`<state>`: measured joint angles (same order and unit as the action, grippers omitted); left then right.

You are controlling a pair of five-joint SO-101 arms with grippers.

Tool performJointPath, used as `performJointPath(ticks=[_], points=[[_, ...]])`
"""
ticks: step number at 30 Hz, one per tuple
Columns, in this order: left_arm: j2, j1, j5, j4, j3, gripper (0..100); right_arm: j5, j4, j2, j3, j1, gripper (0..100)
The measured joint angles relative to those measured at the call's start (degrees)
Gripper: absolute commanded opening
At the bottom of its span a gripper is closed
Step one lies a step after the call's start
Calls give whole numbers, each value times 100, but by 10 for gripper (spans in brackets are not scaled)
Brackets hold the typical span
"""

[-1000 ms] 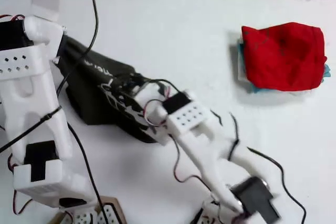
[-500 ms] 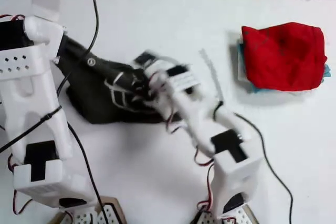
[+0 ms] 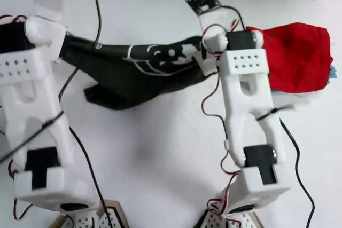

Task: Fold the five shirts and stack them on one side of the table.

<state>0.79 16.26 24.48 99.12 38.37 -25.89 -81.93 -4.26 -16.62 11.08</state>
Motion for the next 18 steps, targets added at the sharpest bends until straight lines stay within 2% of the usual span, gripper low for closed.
performJointPath(ticks=[13,18], points=[[2259,-545,-18,0,44,26,-642,-1178,1978,-1899,-9,19],[2611,-545,-404,0,62,26,-809,-1266,2391,-2382,-9,19]])
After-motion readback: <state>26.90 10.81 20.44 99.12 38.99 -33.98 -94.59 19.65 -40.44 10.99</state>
